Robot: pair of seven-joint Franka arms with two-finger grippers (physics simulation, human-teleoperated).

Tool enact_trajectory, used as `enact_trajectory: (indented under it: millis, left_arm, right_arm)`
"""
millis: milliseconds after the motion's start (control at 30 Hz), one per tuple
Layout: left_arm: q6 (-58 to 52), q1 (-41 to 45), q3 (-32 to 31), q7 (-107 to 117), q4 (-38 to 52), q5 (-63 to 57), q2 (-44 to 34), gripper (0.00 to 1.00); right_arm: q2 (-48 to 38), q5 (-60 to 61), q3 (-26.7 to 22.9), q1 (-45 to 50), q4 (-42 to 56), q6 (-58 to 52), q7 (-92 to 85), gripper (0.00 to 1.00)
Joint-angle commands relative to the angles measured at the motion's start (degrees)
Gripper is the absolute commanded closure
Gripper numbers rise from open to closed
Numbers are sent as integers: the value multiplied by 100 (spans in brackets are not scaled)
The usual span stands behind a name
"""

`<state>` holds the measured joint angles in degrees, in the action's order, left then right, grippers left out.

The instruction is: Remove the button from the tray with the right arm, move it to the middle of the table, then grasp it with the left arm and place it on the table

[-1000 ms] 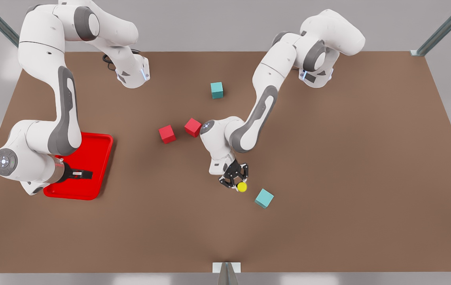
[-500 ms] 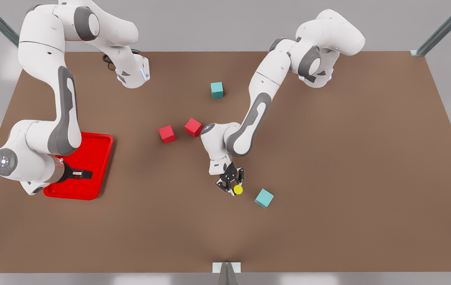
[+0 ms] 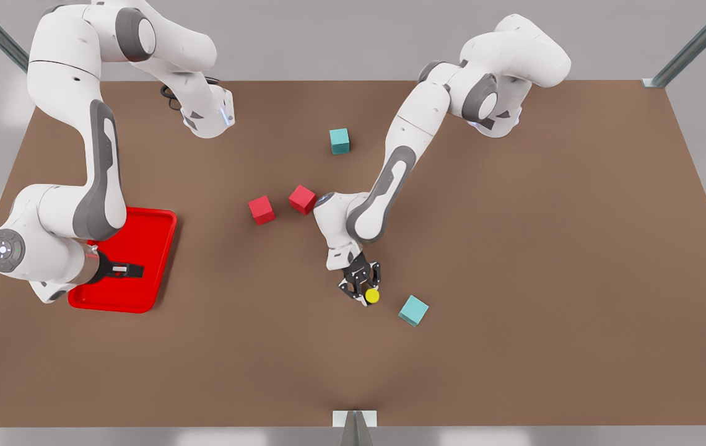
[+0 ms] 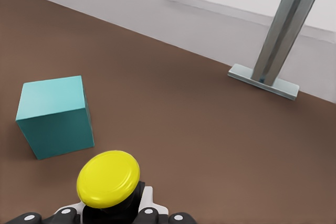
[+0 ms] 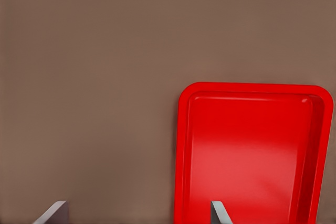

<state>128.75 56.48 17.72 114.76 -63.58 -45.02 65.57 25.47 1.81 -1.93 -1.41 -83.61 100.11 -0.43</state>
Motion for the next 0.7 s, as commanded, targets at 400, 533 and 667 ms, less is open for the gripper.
enact_trajectory:
  millis: [400, 533, 667]
  left_arm:
    - [-96, 3, -6, 636, -14, -244, -9, 0]
    - [-237, 56, -41, 609, -6, -200, -97, 0]
    - [-412, 91, -76, 565, -14, -183, -247, 0]
  right_arm:
    - [-7, -5, 0, 18, 3, -62, -10, 0]
    - [-7, -14, 0, 0, 3, -71, -10, 0]
    - [2, 12, 0, -9, 3, -62, -10, 0]
